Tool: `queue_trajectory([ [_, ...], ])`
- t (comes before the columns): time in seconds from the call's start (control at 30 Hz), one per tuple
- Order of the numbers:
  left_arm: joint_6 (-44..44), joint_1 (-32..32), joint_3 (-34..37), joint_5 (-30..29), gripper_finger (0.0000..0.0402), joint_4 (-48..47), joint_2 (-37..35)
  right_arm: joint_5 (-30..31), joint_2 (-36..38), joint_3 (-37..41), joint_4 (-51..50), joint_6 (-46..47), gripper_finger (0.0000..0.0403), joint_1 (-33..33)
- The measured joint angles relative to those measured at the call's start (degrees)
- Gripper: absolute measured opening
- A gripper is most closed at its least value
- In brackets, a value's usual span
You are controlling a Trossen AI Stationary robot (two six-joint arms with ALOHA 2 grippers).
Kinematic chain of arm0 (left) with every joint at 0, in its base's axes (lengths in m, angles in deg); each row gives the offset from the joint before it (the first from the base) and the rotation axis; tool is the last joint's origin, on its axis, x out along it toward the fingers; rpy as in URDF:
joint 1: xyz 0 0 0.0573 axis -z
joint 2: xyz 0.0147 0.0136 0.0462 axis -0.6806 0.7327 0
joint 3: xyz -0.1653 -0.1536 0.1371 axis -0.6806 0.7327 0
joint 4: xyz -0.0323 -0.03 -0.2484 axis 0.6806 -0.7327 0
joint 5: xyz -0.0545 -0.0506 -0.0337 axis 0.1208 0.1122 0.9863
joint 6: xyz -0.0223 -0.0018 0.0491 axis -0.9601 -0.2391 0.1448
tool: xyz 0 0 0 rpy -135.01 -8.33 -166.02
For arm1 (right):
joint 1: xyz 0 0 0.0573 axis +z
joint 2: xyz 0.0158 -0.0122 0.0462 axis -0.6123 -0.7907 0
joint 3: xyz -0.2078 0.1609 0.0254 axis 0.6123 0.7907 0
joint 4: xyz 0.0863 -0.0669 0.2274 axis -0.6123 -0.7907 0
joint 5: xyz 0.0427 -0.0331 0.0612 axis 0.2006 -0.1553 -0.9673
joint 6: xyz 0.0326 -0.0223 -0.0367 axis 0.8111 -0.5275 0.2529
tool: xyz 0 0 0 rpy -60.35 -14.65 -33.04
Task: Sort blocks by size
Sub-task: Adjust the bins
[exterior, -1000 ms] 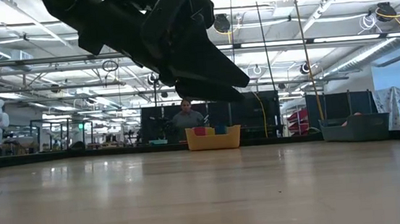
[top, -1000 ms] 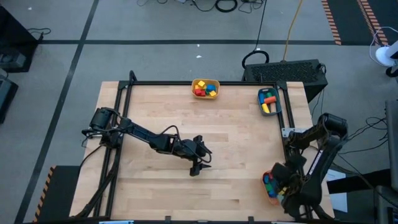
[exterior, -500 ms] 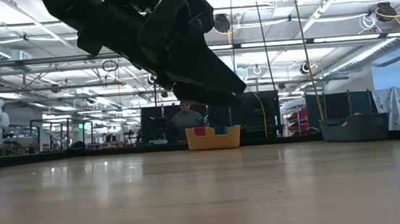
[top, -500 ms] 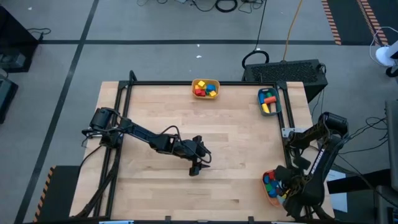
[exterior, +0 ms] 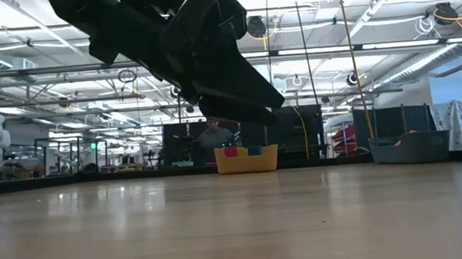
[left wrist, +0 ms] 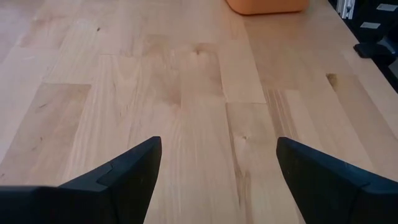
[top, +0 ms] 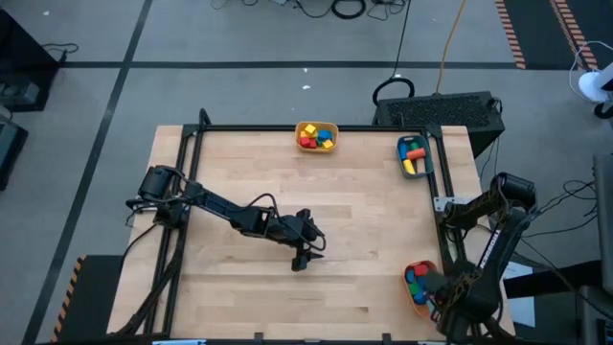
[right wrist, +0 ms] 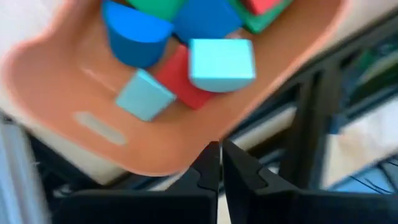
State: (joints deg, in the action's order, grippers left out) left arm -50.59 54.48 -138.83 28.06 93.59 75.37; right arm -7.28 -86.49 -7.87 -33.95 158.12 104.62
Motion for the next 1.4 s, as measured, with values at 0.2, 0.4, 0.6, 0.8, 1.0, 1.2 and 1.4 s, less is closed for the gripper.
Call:
queue_trajectory([
  [0.2,0.0,0.04,0.0,0.0,0.0319,-0.52,0.0,1.22,0.0,0.0,3.95,1.29,0.0001,0.0],
  [0.4,-0.02,0.04,0.0,0.0,0.0319,-0.52,0.0,1.82,-0.73,0.0,8.15,1.99,0.0,-0.17],
  [0.6,0.0,0.04,0.0,0.0,0.0319,-0.52,-0.02,3.3,-4.82,0.0,13.53,-2.01,0.0,-1.45],
  [0.8,-0.04,0.04,0.0,0.0,0.0319,-0.5,-0.02,8.73,-5.77,0.0,15.1,-7.64,0.0,-4.4],
  [1.0,-0.02,0.04,0.0,0.0,0.0319,-0.5,-0.02,11.6,-5.77,-0.02,15.16,-13.72,0.0,-7.64],
  [1.2,-0.02,0.04,0.0,0.0,0.0319,-0.5,-0.04,16.53,-5.77,0.0,13.73,-19.33,0.0,-11.26],
  [1.4,0.0,0.04,0.0,0.02,0.0319,-0.52,-0.11,19.25,-5.77,0.0,14.09,-24.62,0.0,-14.42],
])
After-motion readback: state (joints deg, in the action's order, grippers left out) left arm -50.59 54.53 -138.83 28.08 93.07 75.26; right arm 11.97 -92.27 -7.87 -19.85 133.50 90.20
